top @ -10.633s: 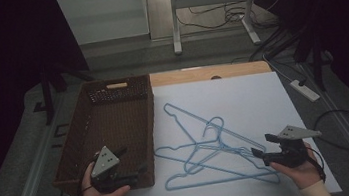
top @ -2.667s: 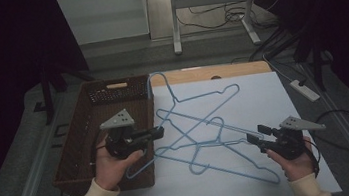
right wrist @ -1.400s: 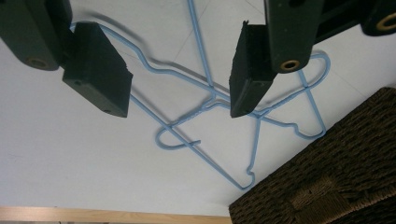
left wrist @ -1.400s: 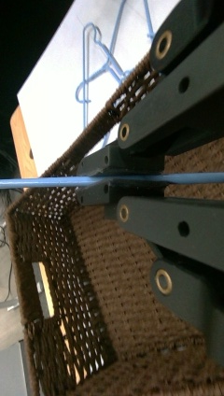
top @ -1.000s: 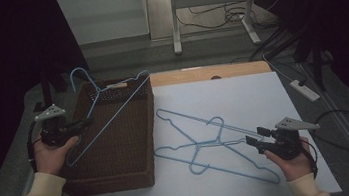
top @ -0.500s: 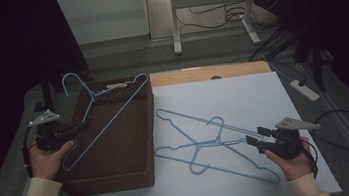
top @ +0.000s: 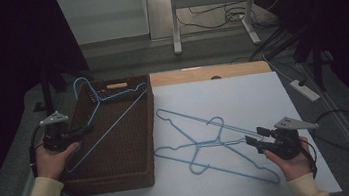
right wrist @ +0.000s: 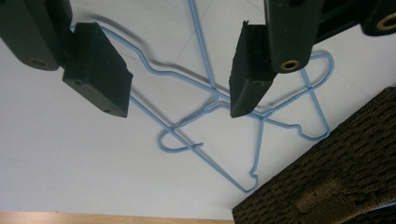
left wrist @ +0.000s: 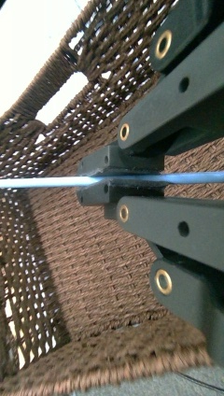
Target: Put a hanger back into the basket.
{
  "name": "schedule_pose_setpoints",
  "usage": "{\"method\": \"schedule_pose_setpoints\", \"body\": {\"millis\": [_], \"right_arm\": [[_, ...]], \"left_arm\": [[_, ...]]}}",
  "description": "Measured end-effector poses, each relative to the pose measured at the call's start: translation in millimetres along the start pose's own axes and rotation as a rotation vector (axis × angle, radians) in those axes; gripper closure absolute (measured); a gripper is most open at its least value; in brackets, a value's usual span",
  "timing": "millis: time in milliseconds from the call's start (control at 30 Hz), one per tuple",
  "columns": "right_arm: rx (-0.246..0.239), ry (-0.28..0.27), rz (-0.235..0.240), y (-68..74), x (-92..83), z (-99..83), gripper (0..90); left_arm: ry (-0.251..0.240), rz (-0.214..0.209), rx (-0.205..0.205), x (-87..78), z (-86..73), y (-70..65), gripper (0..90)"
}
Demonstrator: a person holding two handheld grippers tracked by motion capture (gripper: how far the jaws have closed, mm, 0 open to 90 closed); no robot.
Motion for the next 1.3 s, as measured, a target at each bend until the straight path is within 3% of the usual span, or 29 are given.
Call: {"method": "schedule_pose_setpoints", "body": {"millis": [200,300,433,633,867,1167,1300], "right_arm": [[0.002,0.002,0.005,0.1,-0.1,-0.3,40.0],[-0.001,0.002,0.007,0.6,0.2,-0.2,40.0],[-0.004,0.01,0.007,1.0,1.5,-0.8,40.0],[-0.003,0.022,0.01,2.1,3.5,-1.8,40.0],[-0.005,0.026,0.014,2.9,4.4,-2.3,39.9],[-0.009,0.032,0.02,4.7,5.6,-2.7,39.9],[-0.015,0.035,0.024,5.8,6.3,-2.8,39.8]], "left_arm": [[0.098,0.038,-0.005,21.9,-3.4,3.5,86.5],[0.122,0.066,-0.002,27.4,-5.1,5.2,86.5],[0.213,0.176,-0.022,33.8,-10.0,15.1,86.1],[0.316,0.268,-0.032,44.6,-15.7,21.7,85.9],[0.391,0.303,-0.047,50.4,-20.0,26.1,84.6],[0.429,0.356,-0.047,54.2,-22.4,29.3,83.2],[0.409,0.382,-0.039,53.3,-21.6,30.1,69.6]]}}
Point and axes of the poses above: each handheld gripper's, and its own axes: x roughly forward along the jaws, z roughly out of its top, y roughly to its left, the point moved 9 cm from there along x, roughly forward along the jaws, and after that the axes turned 15 degrees about y, right-handed, at the moved point
